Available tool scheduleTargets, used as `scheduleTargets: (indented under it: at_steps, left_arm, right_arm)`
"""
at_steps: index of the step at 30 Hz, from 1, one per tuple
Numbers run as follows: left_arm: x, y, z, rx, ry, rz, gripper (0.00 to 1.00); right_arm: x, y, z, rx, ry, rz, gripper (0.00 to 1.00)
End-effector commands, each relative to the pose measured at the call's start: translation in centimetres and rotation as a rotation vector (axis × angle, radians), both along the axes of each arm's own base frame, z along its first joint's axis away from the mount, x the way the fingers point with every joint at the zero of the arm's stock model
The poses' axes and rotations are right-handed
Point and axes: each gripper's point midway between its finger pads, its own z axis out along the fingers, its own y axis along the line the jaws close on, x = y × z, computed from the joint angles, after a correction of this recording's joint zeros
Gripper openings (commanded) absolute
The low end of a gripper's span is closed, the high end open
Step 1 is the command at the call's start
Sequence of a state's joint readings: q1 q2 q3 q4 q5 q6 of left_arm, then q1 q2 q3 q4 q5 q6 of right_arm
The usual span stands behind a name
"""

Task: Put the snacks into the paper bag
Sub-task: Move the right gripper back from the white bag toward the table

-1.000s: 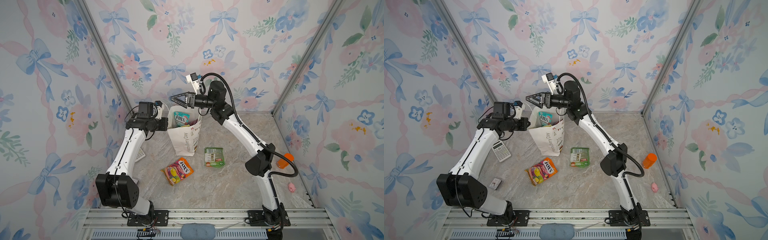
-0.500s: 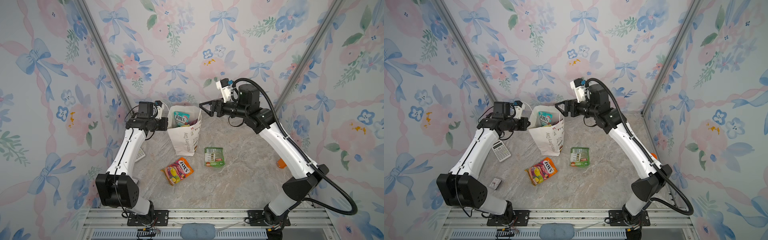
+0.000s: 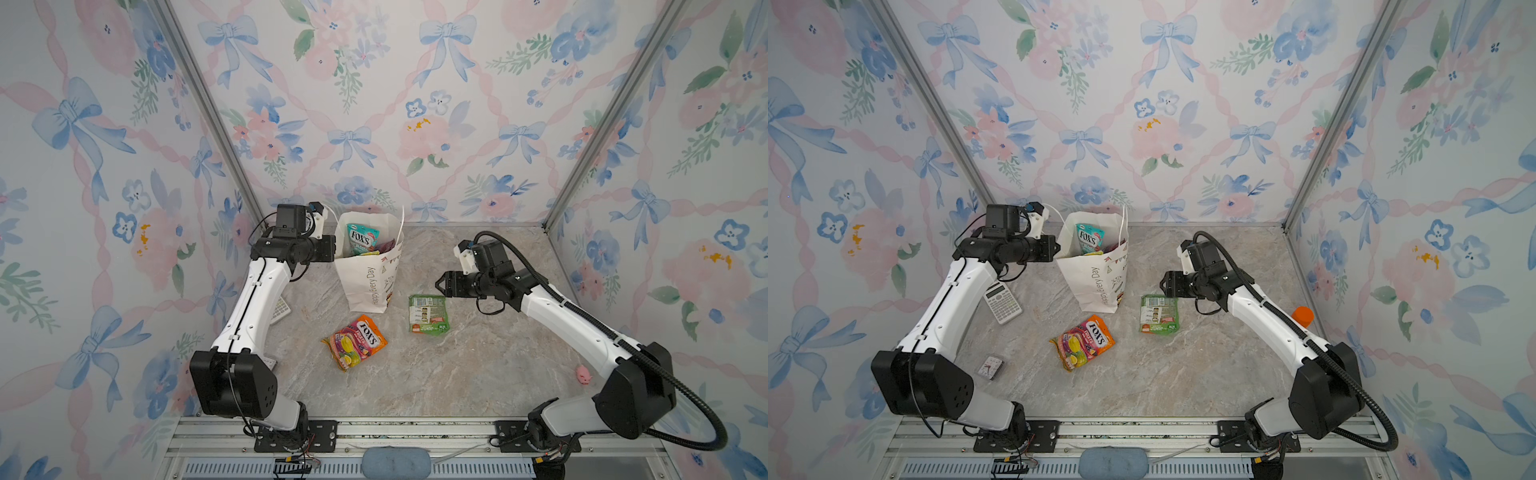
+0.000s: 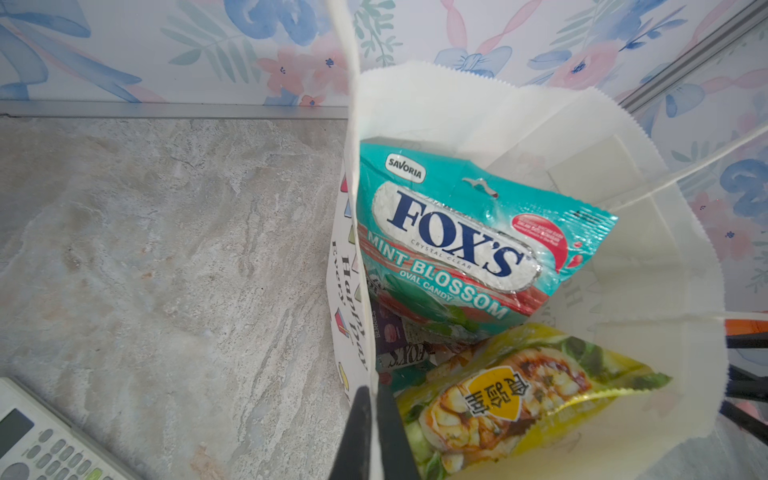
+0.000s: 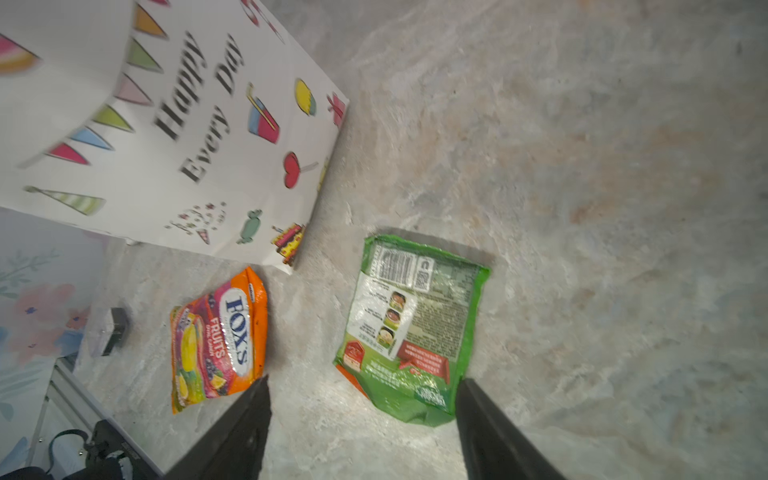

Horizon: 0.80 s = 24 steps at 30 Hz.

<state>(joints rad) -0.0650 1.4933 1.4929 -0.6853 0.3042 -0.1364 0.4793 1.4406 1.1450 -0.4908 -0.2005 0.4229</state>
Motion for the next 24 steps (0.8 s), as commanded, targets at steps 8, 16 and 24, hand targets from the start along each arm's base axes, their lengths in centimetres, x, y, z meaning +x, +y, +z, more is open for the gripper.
scheduleTargets:
  at_steps: [8,16,24]
  left_arm:
    - [0.2,0.4,2.2,-0.01,-0.081,0.018,0.0]
    - [0.2,0.4,2.1,-0.011,-0.077,0.017,0.0]
    - [0.1,0.3,2.3,-0.016,-0.082,0.01,0.0]
  right_arm:
    - [-2.4,1.9,-5.6,0.075,0.121,-0.069,0.68]
    - [-4.8,9.8,-7.5,0.168,0.208,0.087,0.64]
    - [-7.0,14.9,-10.3,0.241,0.353,0.248,0.62]
